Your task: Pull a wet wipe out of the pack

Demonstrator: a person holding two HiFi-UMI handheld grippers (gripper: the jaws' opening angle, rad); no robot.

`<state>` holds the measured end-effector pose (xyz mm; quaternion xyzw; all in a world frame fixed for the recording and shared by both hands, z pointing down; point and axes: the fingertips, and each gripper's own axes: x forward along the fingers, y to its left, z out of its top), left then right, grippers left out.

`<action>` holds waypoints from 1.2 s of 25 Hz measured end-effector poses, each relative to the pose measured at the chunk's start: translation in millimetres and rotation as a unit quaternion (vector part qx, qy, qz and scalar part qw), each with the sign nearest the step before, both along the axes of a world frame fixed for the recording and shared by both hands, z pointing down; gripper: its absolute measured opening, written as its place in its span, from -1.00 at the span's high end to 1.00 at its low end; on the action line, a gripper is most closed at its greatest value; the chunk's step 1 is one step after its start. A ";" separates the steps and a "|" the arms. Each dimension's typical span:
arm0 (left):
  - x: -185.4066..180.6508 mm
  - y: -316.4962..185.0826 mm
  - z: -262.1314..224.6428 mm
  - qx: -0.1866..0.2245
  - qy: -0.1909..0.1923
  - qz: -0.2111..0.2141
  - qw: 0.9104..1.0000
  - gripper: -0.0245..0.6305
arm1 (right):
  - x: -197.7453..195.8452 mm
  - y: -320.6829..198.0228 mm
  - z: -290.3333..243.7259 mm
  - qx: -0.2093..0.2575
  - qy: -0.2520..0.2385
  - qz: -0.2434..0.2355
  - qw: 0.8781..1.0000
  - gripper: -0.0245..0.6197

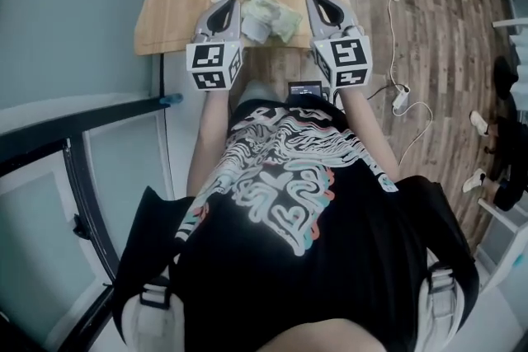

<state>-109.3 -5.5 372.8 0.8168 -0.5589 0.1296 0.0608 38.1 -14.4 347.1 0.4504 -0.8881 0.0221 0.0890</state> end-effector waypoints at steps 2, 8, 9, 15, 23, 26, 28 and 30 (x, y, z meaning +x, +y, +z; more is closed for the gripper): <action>1.8 -8.9 -8.9 0.009 0.013 -0.003 1.000 0.96 | -1.8 -4.2 -2.6 0.009 0.018 -0.004 1.000 0.93; 15.5 -20.9 -20.4 0.019 0.008 0.009 1.000 0.96 | -4.7 -10.4 -4.4 0.012 0.031 -0.013 0.999 0.93; 16.5 -20.2 -17.8 0.016 0.005 0.010 1.000 0.96 | -4.4 -11.3 -3.9 0.011 0.030 -0.013 0.999 0.93; 14.8 -17.2 -9.4 0.007 0.022 0.008 1.000 0.96 | -2.2 -14.7 -5.3 0.023 0.029 -0.002 0.999 0.93; 11.1 -16.6 -11.7 0.014 0.016 -0.002 1.000 0.96 | -2.1 -15.8 1.5 0.014 0.028 -0.006 0.999 0.93; 8.6 -13.8 -11.5 0.013 0.016 -0.007 1.000 0.96 | -2.8 -16.0 -0.6 0.015 0.026 -0.007 1.000 0.93; 6.3 -13.4 -11.1 0.011 0.022 -0.012 1.000 0.96 | -4.8 -16.1 0.8 0.013 0.026 -0.009 1.000 0.93; 4.6 -14.7 -11.3 0.011 0.025 -0.014 1.000 0.96 | -7.8 -15.9 3.4 0.011 0.028 -0.012 0.999 0.93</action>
